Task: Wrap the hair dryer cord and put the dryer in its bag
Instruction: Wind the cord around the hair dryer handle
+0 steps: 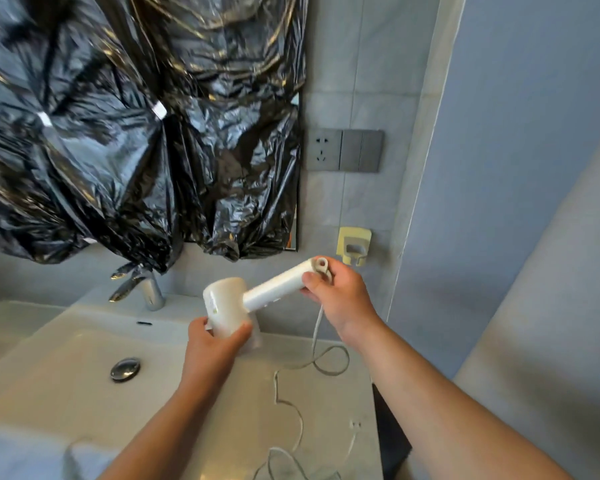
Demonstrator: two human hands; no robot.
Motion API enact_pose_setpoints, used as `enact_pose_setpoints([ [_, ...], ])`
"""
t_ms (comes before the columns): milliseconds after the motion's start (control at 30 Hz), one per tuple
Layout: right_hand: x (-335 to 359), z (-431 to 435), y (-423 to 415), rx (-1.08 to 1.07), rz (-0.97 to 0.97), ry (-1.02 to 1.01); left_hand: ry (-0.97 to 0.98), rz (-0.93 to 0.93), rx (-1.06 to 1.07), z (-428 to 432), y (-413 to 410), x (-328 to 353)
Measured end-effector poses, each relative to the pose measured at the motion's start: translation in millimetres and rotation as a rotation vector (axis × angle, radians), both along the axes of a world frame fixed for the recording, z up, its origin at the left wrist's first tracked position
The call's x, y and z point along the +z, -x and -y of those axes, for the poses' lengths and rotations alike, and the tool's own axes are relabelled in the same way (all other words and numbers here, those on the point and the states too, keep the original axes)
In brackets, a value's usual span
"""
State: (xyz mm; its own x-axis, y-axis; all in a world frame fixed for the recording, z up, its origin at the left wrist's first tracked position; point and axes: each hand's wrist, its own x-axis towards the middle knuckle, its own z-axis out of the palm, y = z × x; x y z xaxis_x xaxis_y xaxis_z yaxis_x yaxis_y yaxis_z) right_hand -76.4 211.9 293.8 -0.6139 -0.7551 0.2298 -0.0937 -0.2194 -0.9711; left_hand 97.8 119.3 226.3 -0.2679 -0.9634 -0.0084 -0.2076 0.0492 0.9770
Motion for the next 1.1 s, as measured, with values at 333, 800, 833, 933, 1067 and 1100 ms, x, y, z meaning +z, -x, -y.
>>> enact_pose_setpoints([
  [333, 60.1, 20.7, -25.4, 0.123, -0.256, -0.038, 0.606, 0.356, -0.470, 19.4, 1.8, 86.8],
  [800, 89.3, 49.2, -17.2, 0.097, -0.378, -0.253, 0.522, -0.096, -0.331, 84.7, 13.8, 111.4],
  [833, 88.4, 48.7, -14.5, 0.093, -0.437, -0.334, 0.505, -0.112, -0.293, 87.0, 14.6, 112.2],
  [933, 84.8, 43.1, -6.8, 0.075, -0.710, -0.534, 0.360, -0.215, -0.165, 95.3, 17.3, 116.0],
  [1067, 74.9, 41.2, -0.6, 0.028, -0.577, -0.403, 0.352, -0.238, -0.114, 101.2, 18.8, 128.1],
  [1100, 72.7, 43.6, -1.0, 0.000, -0.495, -0.335, 0.383, -0.215, -0.131, 101.2, 20.2, 130.7],
])
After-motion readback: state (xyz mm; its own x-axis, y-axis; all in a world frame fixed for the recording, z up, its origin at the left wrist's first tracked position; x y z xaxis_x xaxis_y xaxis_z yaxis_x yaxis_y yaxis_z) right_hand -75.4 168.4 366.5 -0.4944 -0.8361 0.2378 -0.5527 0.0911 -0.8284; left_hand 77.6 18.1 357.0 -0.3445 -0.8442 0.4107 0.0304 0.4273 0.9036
